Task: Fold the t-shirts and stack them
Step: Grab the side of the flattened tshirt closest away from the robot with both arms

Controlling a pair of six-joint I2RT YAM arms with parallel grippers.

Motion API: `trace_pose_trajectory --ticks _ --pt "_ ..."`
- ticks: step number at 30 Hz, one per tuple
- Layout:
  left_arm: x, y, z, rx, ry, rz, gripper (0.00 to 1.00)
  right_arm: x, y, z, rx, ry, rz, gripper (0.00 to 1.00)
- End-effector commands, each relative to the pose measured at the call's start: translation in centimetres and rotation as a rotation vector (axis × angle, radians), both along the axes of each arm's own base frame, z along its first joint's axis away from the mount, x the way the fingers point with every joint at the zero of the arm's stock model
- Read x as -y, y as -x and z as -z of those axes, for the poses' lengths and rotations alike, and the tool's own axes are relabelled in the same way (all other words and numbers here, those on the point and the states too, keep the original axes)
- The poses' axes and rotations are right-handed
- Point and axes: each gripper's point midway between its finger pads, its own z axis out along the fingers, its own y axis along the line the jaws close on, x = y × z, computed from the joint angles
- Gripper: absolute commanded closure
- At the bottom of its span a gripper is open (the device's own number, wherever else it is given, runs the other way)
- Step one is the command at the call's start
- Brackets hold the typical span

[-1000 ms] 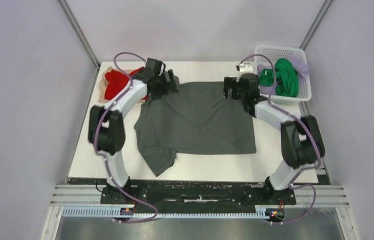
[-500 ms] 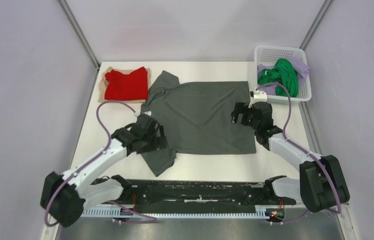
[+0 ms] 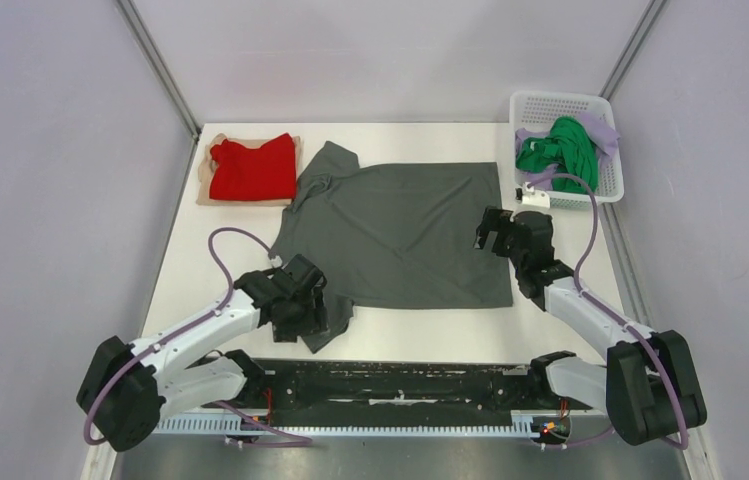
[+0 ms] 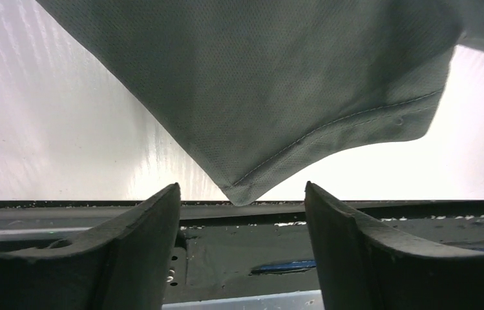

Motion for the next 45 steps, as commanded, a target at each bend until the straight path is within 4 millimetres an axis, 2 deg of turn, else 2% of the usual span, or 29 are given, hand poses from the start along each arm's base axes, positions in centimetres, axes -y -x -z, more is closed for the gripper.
trace_pose_trajectory --ticks 1,3,8,12,16,20,26,31,36,39,41,45 --pt "0.6 0.8 0.9 -0.057 -0.013 -0.005 0.29 1.2 0.0 -0.2 0.01 0.017 0.061 0.02" --pt "1.0 0.9 1.3 -0.076 -0.01 0.016 0.35 1.5 0.0 -0.1 0.001 0.03 0.076 0.02" --pt "1.1 1.1 2.8 -0.1 -0.023 0.034 0.41 3.3 0.6 0.4 -0.031 0.044 0.182 0.02" --pt "1.5 1.8 3.8 -0.143 -0.003 0.047 0.5 4.4 1.5 0.5 -0.04 0.05 0.243 0.02" --pt "1.4 1.7 4.3 -0.15 -0.019 0.056 0.69 5.6 3.3 1.1 -0.042 0.028 0.329 0.02" --pt "1.6 1.5 4.1 -0.134 -0.011 0.072 0.97 6.7 6.1 2.6 -0.109 0.053 0.366 0.02" --pt "1.7 2.0 3.9 -0.139 0.016 0.09 0.98 6.0 9.7 5.1 -0.246 0.054 0.288 0.14" --pt "1.9 2.1 3.5 -0.13 0.042 0.099 0.98 4.5 11.6 7.9 -0.313 -0.023 0.238 0.31" --pt "2.0 2.3 3.2 -0.118 0.066 0.092 0.98 3.3 12.3 9.7 -0.358 -0.074 0.199 0.4" --pt "2.0 2.3 3.1 -0.118 0.068 0.088 0.98 2.6 12.4 10.1 -0.37 -0.104 0.178 0.45" --pt "1.8 2.4 2.9 -0.12 0.056 0.081 0.98 2.3 12.5 10.3 -0.379 -0.115 0.163 0.52" --pt "1.8 2.4 2.5 -0.113 0.063 0.068 0.98 2.5 13.3 10.4 -0.416 -0.1 0.164 0.52"
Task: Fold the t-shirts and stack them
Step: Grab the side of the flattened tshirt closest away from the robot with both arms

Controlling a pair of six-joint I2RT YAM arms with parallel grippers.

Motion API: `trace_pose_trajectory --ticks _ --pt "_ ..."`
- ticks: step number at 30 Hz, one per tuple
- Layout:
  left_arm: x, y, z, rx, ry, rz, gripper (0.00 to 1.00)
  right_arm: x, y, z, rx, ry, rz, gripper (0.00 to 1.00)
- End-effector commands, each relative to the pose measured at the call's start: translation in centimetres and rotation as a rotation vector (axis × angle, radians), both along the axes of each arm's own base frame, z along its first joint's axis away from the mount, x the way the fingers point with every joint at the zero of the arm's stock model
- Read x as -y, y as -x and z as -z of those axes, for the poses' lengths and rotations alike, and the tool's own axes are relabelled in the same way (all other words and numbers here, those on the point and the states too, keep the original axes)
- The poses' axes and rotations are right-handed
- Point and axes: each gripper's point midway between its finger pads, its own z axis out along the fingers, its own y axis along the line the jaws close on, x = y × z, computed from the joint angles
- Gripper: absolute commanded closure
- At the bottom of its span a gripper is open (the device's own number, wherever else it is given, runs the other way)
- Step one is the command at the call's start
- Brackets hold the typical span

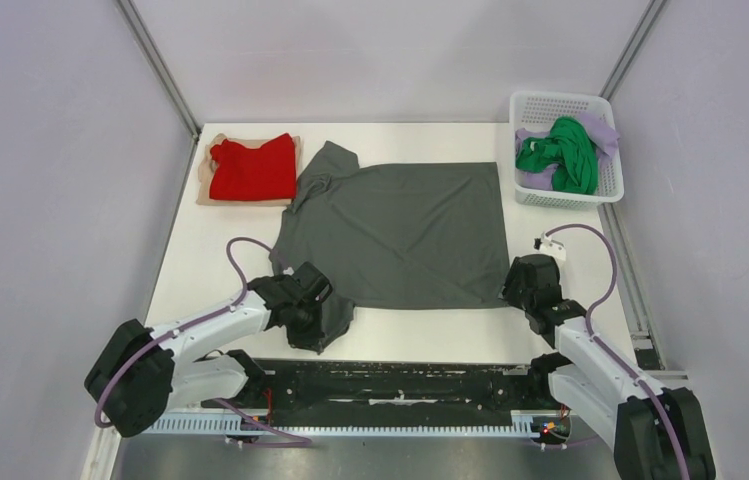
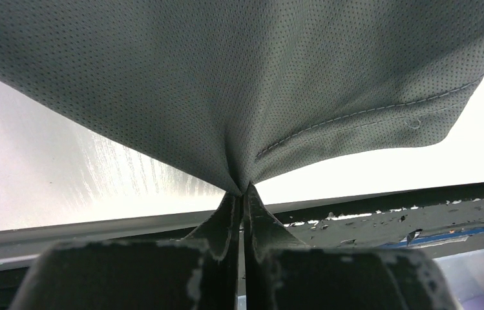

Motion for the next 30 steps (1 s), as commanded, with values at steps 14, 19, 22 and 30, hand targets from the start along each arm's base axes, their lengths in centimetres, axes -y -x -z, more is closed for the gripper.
trace_pose_trajectory --ticks 14,19,22,30 --pt "-0.1 0.3 -0.6 0.012 0.016 -0.017 0.98 -1.7 4.1 1.5 -0.19 -0.073 -0.091 0.61" --pt "0.1 0.3 -0.7 0.01 0.027 -0.018 0.98 -1.6 4.7 1.3 -0.223 -0.066 -0.088 0.61" --pt "0.1 0.4 -0.8 0.009 0.033 -0.019 0.98 -1.4 4.8 1.0 -0.226 -0.057 -0.088 0.62" --pt "0.5 0.5 -1.0 0.003 0.054 -0.015 0.98 -2.2 4.6 1.6 -0.21 -0.095 -0.11 0.84"
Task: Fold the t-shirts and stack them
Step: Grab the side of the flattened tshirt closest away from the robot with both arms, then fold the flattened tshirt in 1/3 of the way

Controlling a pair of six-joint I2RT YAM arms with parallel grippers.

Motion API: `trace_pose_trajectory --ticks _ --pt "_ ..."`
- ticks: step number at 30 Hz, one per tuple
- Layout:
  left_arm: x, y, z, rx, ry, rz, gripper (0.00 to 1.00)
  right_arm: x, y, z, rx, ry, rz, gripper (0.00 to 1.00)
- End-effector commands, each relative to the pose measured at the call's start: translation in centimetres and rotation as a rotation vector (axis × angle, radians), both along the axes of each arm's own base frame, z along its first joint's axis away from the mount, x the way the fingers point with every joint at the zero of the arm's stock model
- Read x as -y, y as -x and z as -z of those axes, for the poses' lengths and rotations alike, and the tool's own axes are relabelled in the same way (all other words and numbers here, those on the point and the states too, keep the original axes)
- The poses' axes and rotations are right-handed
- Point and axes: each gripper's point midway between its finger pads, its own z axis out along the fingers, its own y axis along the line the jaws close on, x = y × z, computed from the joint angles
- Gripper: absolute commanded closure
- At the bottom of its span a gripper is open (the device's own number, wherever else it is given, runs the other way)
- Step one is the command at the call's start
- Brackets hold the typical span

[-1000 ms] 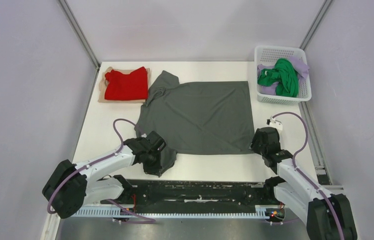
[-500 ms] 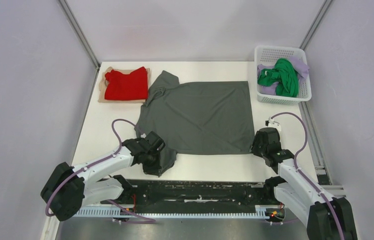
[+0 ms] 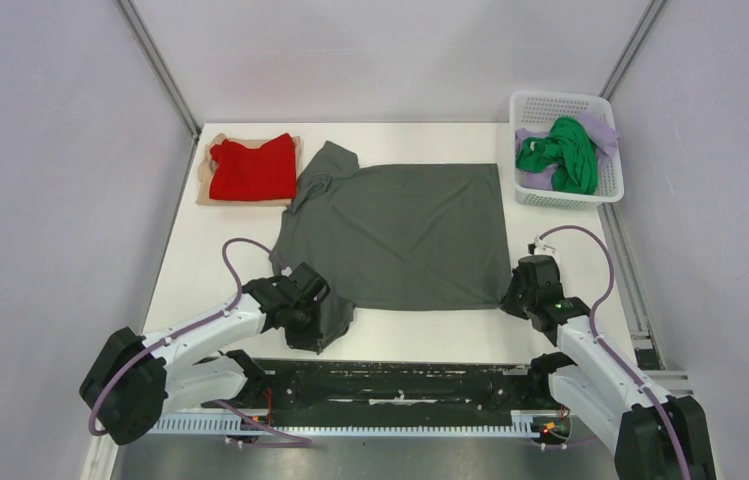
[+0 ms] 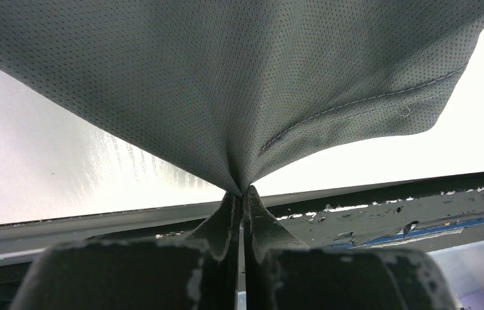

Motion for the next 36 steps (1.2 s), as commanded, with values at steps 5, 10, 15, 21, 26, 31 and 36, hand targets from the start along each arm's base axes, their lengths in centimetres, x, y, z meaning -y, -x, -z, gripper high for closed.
trace_pose_trajectory --ticks 5,10,15,21,26,31,36 --pt "0.1 1.8 -0.9 -0.063 0.036 -0.032 0.98 1.0 2.3 0.9 -0.086 0.053 -0.006 1.0" --pt "-0.4 4.4 -1.9 -0.133 0.034 -0.042 0.98 1.4 3.7 0.7 -0.143 0.078 -0.02 1.0" --pt "-0.5 6.4 -2.4 -0.161 0.066 -0.072 0.98 1.3 4.3 0.2 -0.129 0.05 0.012 1.0" --pt "0.1 5.8 -3.3 -0.119 0.087 -0.054 0.98 1.2 4.5 0.0 -0.101 0.04 -0.004 1.0" --pt "3.0 2.7 -5.1 0.006 0.176 -0.01 0.98 -0.5 2.7 -1.0 -0.033 -0.028 -0.055 1.0" --pt "5.1 0.0 -6.9 0.102 0.226 0.019 0.98 -1.3 0.3 -3.4 0.057 -0.044 -0.091 1.0" --pt "7.0 -3.1 -9.9 0.235 0.266 0.056 0.98 -1.8 -1.3 -4.9 0.086 -0.048 -0.113 1.0"
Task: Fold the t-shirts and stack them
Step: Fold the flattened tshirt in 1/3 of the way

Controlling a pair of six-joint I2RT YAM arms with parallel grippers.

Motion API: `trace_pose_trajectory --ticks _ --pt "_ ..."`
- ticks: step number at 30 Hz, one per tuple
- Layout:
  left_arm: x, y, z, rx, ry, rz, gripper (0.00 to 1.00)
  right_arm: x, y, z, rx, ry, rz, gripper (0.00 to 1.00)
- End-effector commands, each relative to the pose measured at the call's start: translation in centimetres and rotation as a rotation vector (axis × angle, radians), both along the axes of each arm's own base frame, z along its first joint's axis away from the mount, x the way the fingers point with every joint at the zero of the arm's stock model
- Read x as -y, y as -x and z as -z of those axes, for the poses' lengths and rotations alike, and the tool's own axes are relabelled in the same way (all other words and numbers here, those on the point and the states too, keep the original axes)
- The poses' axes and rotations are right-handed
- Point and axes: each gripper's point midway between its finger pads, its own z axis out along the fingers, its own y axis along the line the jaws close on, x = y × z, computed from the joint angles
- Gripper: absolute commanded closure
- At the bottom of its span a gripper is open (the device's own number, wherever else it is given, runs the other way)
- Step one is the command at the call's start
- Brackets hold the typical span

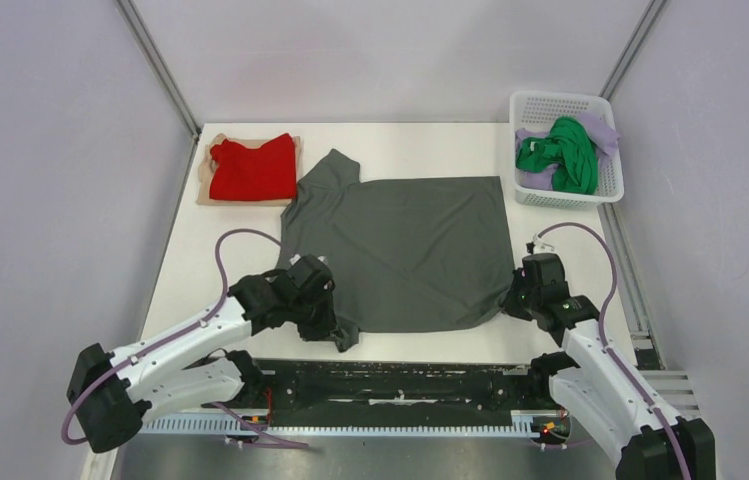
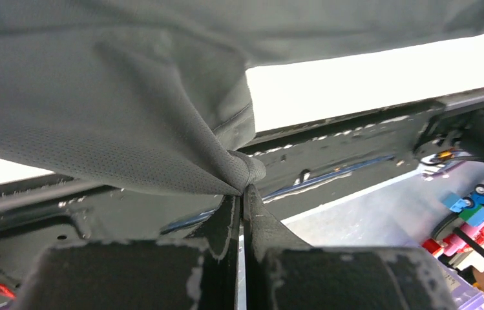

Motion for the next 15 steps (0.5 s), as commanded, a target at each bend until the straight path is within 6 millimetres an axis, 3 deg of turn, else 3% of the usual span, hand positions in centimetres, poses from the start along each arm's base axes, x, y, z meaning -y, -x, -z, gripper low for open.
trace_pose_trajectory --ticks 1,5,12,15 --pt "2.3 -4.2 -3.6 0.196 0.057 0.032 0.98 -1.5 -3.6 -3.6 0.142 -0.047 -0.042 1.0" --pt "2.4 -6.5 -4.6 0.249 0.037 0.013 0.98 -1.7 -5.3 -5.0 0.201 -0.053 -0.035 1.0" --pt "2.4 -13.8 -6.5 0.381 0.065 -0.115 0.98 -1.8 -8.4 -7.4 0.281 -0.041 -0.015 1.0" --pt "1.2 -16.0 -6.8 0.396 0.028 -0.158 0.98 -0.9 -9.4 -8.1 0.289 0.007 0.009 1.0"
